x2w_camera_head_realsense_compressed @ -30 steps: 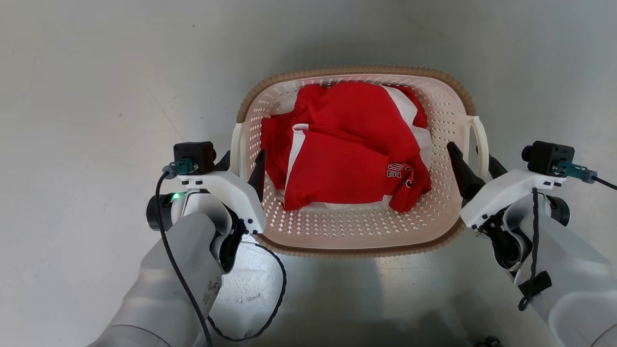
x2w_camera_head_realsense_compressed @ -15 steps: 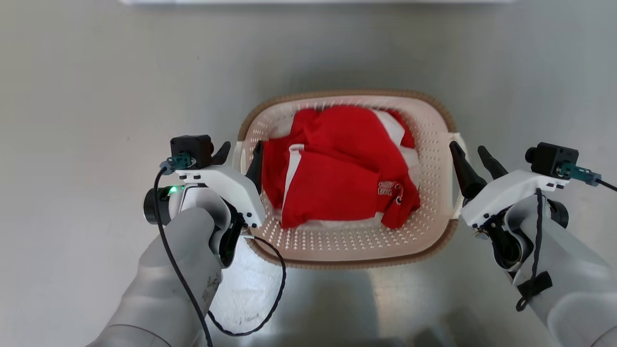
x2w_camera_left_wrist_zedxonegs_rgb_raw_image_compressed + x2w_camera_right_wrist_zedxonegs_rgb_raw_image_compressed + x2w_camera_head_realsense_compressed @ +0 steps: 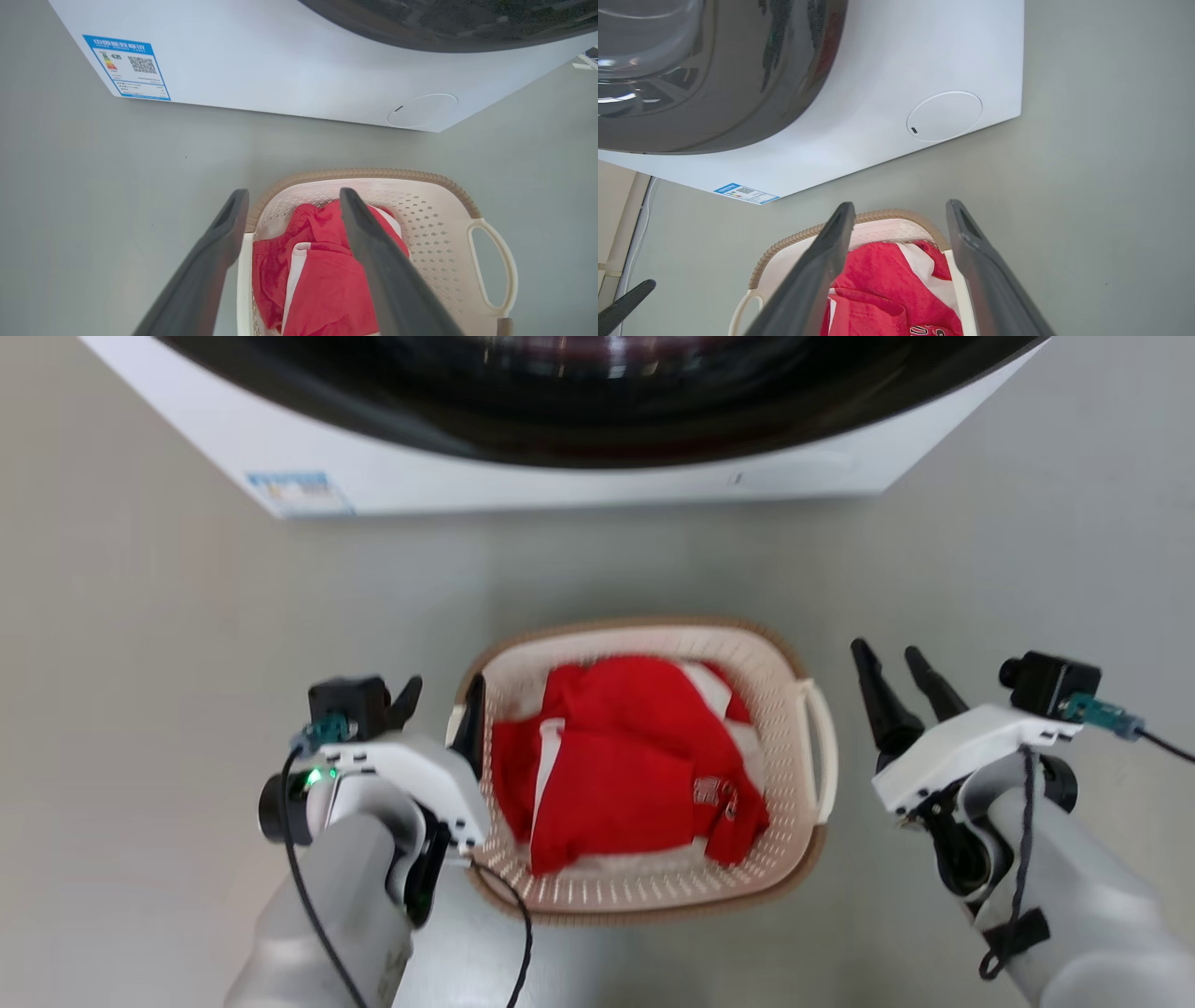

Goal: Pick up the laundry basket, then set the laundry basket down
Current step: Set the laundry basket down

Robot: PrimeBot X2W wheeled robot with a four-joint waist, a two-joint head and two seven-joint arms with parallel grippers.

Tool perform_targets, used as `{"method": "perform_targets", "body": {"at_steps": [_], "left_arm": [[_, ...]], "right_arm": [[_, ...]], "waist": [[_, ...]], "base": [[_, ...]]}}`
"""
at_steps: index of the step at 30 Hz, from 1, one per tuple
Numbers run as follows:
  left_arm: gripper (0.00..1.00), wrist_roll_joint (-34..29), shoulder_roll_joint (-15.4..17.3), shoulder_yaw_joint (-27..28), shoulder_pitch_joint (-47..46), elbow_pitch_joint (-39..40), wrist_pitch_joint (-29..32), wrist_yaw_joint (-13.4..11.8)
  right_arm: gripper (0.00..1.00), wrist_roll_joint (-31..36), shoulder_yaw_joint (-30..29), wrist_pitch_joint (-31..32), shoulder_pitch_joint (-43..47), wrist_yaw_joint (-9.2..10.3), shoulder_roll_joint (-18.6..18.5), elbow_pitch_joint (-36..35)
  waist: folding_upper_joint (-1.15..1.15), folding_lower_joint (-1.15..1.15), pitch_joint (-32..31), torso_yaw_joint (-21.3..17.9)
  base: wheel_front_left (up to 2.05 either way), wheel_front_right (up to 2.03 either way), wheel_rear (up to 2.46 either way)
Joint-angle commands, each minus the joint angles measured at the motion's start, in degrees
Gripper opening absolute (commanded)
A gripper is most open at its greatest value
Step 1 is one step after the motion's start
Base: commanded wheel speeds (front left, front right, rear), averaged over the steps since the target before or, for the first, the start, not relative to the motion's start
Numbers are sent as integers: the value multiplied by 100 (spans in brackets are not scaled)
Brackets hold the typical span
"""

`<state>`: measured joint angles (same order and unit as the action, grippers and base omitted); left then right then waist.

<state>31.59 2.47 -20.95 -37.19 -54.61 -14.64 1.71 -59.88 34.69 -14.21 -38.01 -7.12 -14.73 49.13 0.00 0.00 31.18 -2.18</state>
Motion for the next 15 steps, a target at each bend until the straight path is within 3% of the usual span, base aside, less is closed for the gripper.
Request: {"method": "perform_targets", "body": {"at_steps": [1,15], "left_arm": [[100,-186,157,237,252,208,-36,65],[100,-1176,88,1108,1374,1477,-36,198]], "right_arm": [[100,257,-50,-79,324,-36,51,-161],[100,2136,-1343,-79,1384,-36,215,-1360]], "waist": [[0,0,-510,-150],[0,0,-1912,-70]], "base": [[0,0,0],[0,0,0]]}}
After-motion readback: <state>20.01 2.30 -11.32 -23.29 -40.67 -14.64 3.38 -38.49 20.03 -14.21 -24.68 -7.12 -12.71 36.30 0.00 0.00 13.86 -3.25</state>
